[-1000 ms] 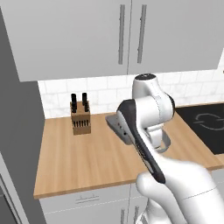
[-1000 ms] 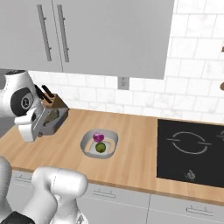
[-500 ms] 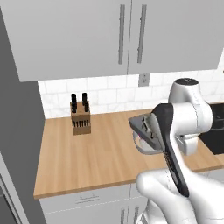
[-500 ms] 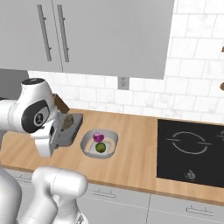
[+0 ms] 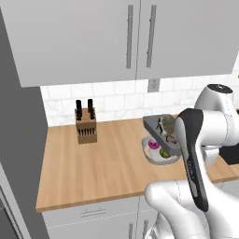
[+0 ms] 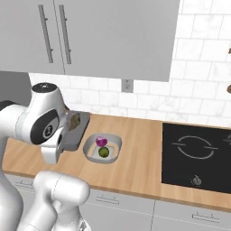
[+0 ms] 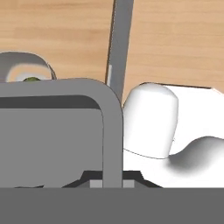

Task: Take the meat container that has the fish and place it on the second highest rack of the freezer. Then take the vegetable container that has the onion and lime and place it on the highest rack of the freezer.

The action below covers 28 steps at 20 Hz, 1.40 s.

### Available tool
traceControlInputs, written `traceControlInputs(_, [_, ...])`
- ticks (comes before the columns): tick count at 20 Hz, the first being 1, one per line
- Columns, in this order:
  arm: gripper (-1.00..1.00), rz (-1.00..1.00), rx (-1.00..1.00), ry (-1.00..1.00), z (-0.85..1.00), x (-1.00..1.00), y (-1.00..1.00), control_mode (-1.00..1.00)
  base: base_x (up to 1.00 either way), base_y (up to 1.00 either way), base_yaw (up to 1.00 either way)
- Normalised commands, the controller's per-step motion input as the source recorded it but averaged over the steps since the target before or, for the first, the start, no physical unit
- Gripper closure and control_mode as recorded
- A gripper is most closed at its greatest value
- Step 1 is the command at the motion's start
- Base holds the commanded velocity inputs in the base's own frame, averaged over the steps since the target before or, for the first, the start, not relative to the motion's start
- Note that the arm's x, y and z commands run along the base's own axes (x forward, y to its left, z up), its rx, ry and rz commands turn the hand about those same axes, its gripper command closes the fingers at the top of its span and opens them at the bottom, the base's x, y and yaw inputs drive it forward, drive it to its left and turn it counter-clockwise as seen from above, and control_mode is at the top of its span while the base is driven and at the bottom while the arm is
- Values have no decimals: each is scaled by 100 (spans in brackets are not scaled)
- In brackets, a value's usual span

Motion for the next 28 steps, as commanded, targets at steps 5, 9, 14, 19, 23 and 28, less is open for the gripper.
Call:
traceControlInputs(5, [100, -13, 3, 0, 1, 3, -3, -100, 0, 0, 0])
traceControlInputs(9, [100, 0, 0, 0, 0, 0, -1, -100, 0, 0, 0])
traceControlInputs(14, [100, 0, -2, 0, 0, 13, 0, -100, 0, 0, 0])
traceControlInputs(19, [100, 0, -4, 0, -1, 19, 4, -100, 0, 0, 0])
traceControlInputs(23, [100, 0, -5, 0, -6, 0, 4, -100, 0, 0, 0])
traceControlInputs(28, [100, 0, -4, 0, -4, 0, 2, -100, 0, 0, 0])
